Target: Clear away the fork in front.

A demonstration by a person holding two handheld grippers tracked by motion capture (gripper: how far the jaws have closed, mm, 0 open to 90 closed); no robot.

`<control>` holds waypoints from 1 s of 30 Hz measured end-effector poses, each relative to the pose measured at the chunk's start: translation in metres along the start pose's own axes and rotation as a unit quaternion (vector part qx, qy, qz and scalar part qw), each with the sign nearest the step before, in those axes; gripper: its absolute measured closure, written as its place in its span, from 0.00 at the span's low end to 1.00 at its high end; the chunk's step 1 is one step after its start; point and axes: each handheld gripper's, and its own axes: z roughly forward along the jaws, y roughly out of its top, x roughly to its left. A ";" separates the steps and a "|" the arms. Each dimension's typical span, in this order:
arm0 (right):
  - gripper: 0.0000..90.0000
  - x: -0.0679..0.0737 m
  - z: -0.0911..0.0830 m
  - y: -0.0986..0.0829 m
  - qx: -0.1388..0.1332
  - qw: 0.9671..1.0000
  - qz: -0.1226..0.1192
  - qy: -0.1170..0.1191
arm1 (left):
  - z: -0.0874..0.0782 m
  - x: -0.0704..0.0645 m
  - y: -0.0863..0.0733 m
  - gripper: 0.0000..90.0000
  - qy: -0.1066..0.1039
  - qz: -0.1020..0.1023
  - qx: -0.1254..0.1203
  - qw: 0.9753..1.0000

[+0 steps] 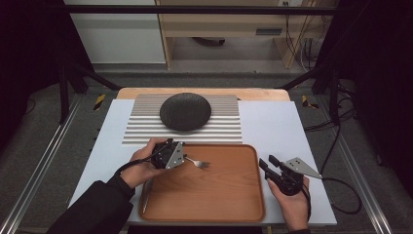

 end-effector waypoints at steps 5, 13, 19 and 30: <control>0.62 0.000 0.000 0.000 -0.001 1.000 -0.002 -0.001 | 0.004 -0.001 0.003 0.82 -0.002 -0.067 -0.006 0.998; 0.62 0.000 0.000 0.000 0.000 1.000 -0.004 -0.002 | 0.018 -0.003 0.008 0.99 -0.027 -0.132 0.019 0.991; 0.62 0.000 0.000 0.000 0.001 1.000 -0.005 -0.002 | 0.028 -0.006 0.011 1.00 -0.035 -0.142 0.028 0.989; 0.62 0.000 -0.001 0.000 0.001 1.000 -0.007 -0.003 | 0.035 -0.009 0.013 1.00 -0.045 -0.144 0.028 0.988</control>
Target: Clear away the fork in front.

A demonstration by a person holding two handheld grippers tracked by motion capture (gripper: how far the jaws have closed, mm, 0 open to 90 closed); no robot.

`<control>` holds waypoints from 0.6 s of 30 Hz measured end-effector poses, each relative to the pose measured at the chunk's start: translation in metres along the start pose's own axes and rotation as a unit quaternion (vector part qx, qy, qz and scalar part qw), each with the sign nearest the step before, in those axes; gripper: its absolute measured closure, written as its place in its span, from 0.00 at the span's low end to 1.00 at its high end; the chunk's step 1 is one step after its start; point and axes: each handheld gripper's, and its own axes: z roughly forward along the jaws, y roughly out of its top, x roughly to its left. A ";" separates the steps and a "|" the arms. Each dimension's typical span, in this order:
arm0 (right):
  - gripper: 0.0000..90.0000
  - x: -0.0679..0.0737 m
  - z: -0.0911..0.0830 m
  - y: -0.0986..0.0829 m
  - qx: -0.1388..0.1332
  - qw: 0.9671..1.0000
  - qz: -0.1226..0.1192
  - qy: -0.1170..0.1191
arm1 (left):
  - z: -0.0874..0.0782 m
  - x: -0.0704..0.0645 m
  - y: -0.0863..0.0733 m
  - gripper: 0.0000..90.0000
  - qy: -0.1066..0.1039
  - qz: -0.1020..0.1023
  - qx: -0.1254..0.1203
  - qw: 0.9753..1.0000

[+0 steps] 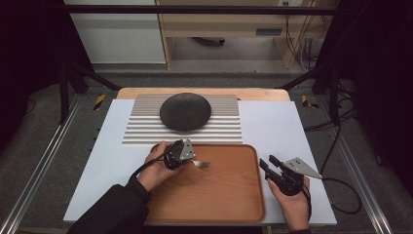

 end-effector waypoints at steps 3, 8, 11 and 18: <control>0.62 0.000 0.000 0.000 0.000 1.000 0.000 -0.001 | 0.002 -0.001 0.001 1.00 -0.001 0.002 0.002 1.000; 0.62 0.000 0.000 0.000 -0.001 1.000 0.000 0.000 | 0.004 -0.003 0.003 1.00 -0.003 0.004 0.003 1.000; 0.62 0.000 0.000 0.000 -0.001 1.000 0.000 0.000 | 0.006 -0.004 0.003 1.00 -0.004 0.003 0.003 1.000; 0.62 -0.001 -0.001 0.000 -0.001 1.000 0.000 0.000 | 0.007 -0.002 0.002 1.00 -0.006 -0.003 0.007 1.000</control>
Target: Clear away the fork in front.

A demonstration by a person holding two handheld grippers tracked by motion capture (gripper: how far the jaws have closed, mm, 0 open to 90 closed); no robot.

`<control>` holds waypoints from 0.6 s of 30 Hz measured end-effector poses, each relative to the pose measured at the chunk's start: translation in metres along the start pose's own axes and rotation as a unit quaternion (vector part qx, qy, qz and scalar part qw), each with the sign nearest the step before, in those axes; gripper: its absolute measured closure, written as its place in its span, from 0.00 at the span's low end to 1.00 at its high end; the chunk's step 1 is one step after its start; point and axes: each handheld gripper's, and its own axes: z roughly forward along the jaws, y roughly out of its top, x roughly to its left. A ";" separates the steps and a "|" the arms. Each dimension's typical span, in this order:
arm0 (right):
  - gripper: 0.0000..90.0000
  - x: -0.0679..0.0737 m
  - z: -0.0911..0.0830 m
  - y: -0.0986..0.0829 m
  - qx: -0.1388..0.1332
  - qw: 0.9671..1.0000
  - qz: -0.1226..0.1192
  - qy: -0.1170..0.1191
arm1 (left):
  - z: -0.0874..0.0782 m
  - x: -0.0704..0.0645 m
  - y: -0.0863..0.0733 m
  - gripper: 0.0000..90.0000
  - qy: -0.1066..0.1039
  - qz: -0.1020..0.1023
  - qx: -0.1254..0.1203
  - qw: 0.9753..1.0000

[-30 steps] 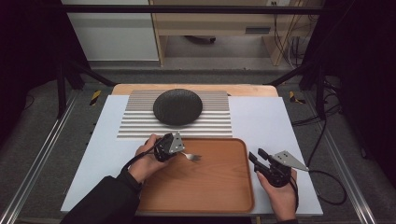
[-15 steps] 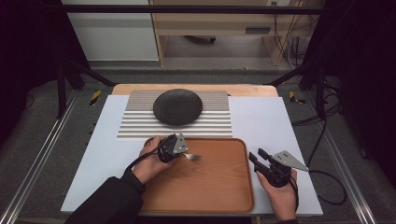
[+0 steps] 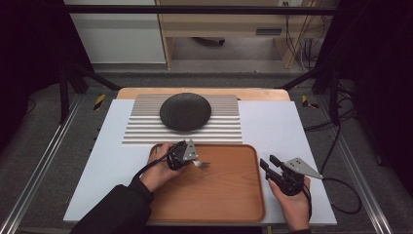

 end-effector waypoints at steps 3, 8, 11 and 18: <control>0.62 0.000 0.000 0.000 -0.001 1.000 -0.001 0.000 | -0.001 0.000 -0.001 1.00 -0.004 -0.005 0.001 1.000; 0.62 0.000 0.000 0.000 0.000 1.000 -0.001 -0.001 | -0.005 -0.003 -0.002 1.00 -0.011 -0.007 0.001 1.000; 0.62 0.000 0.000 0.000 0.000 1.000 -0.001 -0.001 | -0.009 -0.005 -0.004 1.00 -0.016 -0.007 0.004 1.000; 0.62 0.001 0.000 0.000 0.000 1.000 -0.001 -0.001 | -0.018 -0.010 -0.009 1.00 -0.027 -0.006 0.010 1.000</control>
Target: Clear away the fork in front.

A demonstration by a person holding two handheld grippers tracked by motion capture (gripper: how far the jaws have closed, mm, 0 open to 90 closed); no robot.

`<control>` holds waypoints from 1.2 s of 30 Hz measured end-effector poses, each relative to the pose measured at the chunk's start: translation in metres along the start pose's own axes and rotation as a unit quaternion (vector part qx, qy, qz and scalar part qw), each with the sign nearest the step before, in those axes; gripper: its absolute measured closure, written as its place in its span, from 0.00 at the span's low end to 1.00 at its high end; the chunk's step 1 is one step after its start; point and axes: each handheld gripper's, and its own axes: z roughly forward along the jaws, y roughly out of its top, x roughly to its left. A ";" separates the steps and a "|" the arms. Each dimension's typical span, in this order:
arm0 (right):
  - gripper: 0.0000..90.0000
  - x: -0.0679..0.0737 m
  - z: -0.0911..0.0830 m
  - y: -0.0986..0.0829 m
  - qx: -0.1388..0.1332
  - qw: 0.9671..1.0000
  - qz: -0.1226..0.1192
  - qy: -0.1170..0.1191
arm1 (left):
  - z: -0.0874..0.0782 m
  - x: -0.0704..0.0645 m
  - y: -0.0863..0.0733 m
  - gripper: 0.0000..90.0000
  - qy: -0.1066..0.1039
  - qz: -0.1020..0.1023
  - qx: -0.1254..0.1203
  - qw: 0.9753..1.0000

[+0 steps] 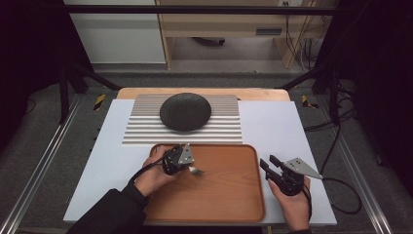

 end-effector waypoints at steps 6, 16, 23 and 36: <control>0.62 0.000 0.000 0.000 0.001 1.000 -0.002 0.000 | -0.009 -0.004 -0.008 1.00 -0.009 -0.008 0.000 1.000; 0.62 0.001 0.000 0.000 0.001 1.000 -0.003 -0.001 | -0.024 -0.004 -0.028 1.00 -0.031 -0.044 -0.012 0.998; 0.62 0.002 0.000 0.000 0.002 1.000 -0.005 0.000 | -0.033 -0.003 -0.040 1.00 -0.035 -0.055 -0.010 0.998; 0.62 0.001 0.000 0.000 0.003 1.000 -0.005 -0.002 | -0.046 -0.003 -0.056 1.00 -0.043 -0.064 -0.006 0.997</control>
